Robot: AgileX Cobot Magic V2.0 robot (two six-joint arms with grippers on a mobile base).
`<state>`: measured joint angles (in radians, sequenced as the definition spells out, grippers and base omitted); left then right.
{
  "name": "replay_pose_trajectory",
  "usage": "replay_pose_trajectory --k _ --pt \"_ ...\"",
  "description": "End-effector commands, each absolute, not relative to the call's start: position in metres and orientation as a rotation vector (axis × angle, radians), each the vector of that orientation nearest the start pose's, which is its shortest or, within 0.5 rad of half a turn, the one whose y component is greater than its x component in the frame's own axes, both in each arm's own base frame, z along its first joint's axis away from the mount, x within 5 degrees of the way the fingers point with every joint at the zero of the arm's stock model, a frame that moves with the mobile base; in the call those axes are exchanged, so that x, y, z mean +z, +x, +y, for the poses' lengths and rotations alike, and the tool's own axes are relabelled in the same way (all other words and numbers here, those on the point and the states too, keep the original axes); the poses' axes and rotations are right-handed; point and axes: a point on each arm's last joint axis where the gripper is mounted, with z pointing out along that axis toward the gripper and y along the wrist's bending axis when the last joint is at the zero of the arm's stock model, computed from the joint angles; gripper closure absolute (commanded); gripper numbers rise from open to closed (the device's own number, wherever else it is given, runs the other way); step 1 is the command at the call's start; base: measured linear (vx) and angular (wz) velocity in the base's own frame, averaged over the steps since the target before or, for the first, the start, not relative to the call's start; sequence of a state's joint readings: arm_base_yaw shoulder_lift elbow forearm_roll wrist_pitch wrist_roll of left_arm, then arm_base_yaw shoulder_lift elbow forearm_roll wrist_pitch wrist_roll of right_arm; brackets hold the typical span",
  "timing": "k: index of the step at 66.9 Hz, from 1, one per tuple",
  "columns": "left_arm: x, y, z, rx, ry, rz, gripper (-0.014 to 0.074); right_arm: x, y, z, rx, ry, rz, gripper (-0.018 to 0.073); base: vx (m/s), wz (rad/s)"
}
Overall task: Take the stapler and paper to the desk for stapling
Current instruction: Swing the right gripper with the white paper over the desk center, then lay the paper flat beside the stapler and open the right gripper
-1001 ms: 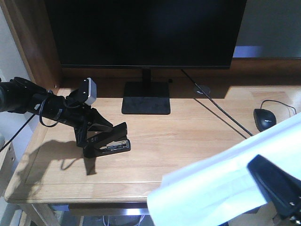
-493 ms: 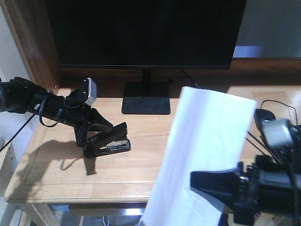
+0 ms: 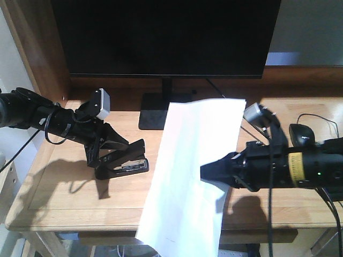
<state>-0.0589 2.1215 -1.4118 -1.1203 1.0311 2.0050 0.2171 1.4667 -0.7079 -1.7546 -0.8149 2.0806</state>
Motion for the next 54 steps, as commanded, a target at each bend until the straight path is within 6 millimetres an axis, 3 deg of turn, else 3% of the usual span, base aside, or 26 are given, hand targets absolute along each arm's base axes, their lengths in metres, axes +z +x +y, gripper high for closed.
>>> replay_pose_trajectory --k 1,12,21,54 --pt "0.192 0.411 -0.099 -0.721 1.446 1.705 0.0603 0.208 0.257 0.120 1.152 -0.246 2.417 0.0564 0.00 0.00" --pt "0.192 0.411 -0.099 -0.721 1.446 1.705 0.0603 0.164 0.271 0.118 1.078 -0.142 2.563 0.0564 0.00 0.00" --pt "0.192 0.411 -0.099 -0.721 1.446 1.705 0.0603 0.148 0.275 0.119 1.065 -0.139 2.611 0.0564 0.00 0.00" --pt "0.192 0.411 -0.099 -0.721 1.446 1.705 0.0603 0.167 0.312 0.130 1.111 -0.205 2.511 0.0564 0.00 0.00"
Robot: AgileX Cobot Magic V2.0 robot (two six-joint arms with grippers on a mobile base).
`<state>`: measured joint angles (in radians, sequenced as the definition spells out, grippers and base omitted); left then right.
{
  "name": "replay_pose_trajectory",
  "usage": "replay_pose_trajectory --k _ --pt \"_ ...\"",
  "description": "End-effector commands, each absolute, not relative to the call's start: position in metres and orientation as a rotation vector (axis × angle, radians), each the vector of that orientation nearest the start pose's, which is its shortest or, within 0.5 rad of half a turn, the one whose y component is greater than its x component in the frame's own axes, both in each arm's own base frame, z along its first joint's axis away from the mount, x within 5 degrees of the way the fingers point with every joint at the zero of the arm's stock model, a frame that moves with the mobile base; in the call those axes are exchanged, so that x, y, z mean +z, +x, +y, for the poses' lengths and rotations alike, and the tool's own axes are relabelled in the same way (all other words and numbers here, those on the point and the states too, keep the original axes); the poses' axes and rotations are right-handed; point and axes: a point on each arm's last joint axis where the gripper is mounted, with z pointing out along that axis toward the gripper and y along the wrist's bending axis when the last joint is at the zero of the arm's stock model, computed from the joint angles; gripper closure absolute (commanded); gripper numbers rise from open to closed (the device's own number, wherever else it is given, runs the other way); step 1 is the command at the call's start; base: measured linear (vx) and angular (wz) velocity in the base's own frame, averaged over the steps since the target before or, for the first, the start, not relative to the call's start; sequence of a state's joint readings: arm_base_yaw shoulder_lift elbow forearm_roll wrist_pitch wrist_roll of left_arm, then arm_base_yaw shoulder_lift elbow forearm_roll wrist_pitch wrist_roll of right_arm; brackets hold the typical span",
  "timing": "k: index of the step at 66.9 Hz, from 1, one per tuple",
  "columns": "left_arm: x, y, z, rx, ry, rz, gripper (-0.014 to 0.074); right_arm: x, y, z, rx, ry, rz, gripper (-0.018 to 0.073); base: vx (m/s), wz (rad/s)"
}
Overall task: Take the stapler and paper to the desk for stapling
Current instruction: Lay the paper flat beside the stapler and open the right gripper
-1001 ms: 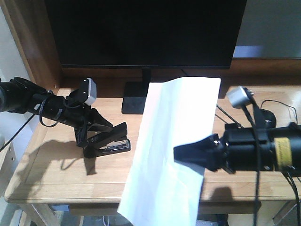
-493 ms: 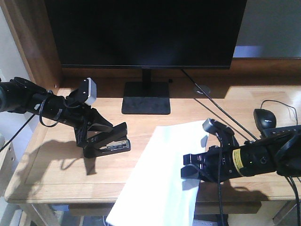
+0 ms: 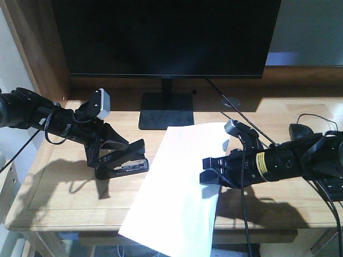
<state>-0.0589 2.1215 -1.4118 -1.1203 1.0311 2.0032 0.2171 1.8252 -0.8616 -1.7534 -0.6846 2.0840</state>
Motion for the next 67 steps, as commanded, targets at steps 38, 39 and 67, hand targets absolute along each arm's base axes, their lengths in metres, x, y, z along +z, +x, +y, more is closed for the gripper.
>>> replay_pose_trajectory --k 38,39,67 --pt "0.192 0.411 -0.099 -0.721 1.447 1.704 0.0604 0.157 0.339 0.141 1.202 -0.249 2.503 0.0564 0.00 0.00" --pt "0.192 0.411 -0.099 -0.721 1.447 1.704 0.0604 0.157 0.340 0.141 1.202 -0.252 2.504 0.0564 0.00 0.00" --pt "0.192 0.411 -0.099 -0.721 1.447 1.704 0.0604 0.153 0.352 0.151 1.232 -0.383 2.501 0.0564 0.00 0.00"
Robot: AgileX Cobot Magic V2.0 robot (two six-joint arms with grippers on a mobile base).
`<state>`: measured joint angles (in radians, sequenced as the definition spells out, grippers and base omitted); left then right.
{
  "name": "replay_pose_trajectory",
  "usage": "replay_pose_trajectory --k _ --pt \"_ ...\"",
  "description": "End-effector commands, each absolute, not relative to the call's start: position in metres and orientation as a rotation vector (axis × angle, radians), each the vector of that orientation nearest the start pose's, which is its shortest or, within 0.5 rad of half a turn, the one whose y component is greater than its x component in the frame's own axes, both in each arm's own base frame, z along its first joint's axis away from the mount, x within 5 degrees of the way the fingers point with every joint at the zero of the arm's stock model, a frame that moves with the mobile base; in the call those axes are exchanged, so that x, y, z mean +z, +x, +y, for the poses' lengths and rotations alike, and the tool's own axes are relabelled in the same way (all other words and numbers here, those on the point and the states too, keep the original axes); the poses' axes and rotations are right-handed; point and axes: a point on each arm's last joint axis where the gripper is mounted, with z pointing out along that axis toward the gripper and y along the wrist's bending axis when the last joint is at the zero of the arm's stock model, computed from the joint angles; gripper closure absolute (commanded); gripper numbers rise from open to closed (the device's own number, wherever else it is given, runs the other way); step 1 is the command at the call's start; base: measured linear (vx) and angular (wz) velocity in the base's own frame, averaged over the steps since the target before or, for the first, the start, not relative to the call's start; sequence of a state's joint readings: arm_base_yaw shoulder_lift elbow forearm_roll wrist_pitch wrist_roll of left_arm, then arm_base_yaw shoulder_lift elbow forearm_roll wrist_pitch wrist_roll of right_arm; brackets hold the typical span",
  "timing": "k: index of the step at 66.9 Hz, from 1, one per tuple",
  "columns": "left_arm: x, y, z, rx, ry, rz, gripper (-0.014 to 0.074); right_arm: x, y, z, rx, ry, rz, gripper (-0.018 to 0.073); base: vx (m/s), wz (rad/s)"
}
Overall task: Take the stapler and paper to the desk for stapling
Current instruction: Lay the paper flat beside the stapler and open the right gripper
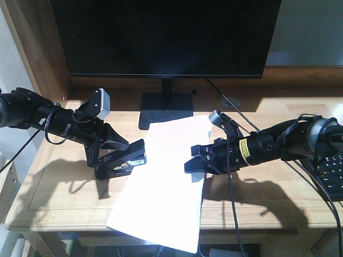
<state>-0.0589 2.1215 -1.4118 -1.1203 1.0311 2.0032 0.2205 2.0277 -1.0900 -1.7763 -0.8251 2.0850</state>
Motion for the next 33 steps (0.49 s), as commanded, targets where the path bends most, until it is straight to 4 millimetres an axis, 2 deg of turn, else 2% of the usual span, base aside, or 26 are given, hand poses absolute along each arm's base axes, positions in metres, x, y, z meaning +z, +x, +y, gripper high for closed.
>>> replay_pose_trajectory --k 1,20,33 --pt "0.192 0.411 -0.099 -0.721 1.447 1.704 0.0604 0.153 0.352 0.153 1.233 -0.393 2.496 0.0564 0.00 0.00" --pt "0.192 0.411 -0.099 -0.721 1.447 1.704 0.0604 0.148 0.365 0.197 1.227 -0.523 2.461 0.0559 0.00 0.00" --pt "0.192 0.411 -0.099 -0.721 1.447 1.704 0.0604 0.148 0.370 0.198 1.157 -0.488 2.459 0.0492 0.00 0.00"
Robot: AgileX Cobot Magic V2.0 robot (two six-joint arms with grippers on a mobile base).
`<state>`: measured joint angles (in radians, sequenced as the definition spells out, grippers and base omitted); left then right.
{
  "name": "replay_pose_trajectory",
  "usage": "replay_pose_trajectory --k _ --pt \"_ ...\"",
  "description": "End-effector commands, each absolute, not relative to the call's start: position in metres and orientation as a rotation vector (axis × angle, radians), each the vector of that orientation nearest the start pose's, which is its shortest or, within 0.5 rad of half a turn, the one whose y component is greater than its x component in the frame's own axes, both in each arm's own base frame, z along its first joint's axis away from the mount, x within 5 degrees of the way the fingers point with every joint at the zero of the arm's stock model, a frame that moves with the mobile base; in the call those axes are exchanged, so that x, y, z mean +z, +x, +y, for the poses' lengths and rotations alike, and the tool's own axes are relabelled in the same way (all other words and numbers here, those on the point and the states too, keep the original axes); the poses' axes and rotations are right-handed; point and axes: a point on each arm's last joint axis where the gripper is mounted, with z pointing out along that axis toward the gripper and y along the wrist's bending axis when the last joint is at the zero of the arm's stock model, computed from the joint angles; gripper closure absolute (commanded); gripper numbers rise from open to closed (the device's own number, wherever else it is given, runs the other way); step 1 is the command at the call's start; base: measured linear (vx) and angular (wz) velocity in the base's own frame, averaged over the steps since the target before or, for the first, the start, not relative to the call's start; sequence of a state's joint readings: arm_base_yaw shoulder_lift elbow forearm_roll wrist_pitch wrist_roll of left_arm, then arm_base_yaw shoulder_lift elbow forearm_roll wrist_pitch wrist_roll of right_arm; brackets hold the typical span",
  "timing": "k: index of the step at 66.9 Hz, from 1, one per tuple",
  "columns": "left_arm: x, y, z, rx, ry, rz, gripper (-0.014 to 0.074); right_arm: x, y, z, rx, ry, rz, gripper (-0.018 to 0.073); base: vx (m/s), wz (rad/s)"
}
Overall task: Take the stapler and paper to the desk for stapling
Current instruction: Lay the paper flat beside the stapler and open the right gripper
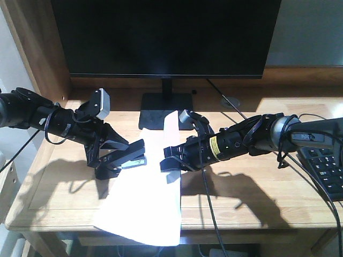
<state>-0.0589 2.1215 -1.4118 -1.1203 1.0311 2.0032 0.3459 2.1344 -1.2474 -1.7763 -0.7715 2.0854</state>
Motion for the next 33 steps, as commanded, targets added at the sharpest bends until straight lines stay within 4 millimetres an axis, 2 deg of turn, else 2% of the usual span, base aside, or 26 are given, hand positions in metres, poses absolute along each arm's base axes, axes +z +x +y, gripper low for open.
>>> replay_pose_trajectory --k 1,7,24,33 --pt "0.192 0.411 -0.099 -0.721 1.447 1.704 0.0604 0.147 0.370 0.198 1.154 -0.487 2.459 0.0482 0.00 0.00" --pt "0.192 0.411 -0.099 -0.721 1.447 1.704 0.0604 0.147 0.371 0.197 1.137 -0.478 2.459 0.0405 0.00 0.00" --pt "0.192 0.411 -0.099 -0.721 1.447 1.704 0.0604 0.144 0.380 0.192 1.008 -0.402 2.455 0.0070 0.00 0.00" --pt "0.192 0.411 -0.099 -0.721 1.447 1.704 0.0604 0.143 0.387 0.187 0.901 -0.362 2.440 -0.0048 0.00 0.00"
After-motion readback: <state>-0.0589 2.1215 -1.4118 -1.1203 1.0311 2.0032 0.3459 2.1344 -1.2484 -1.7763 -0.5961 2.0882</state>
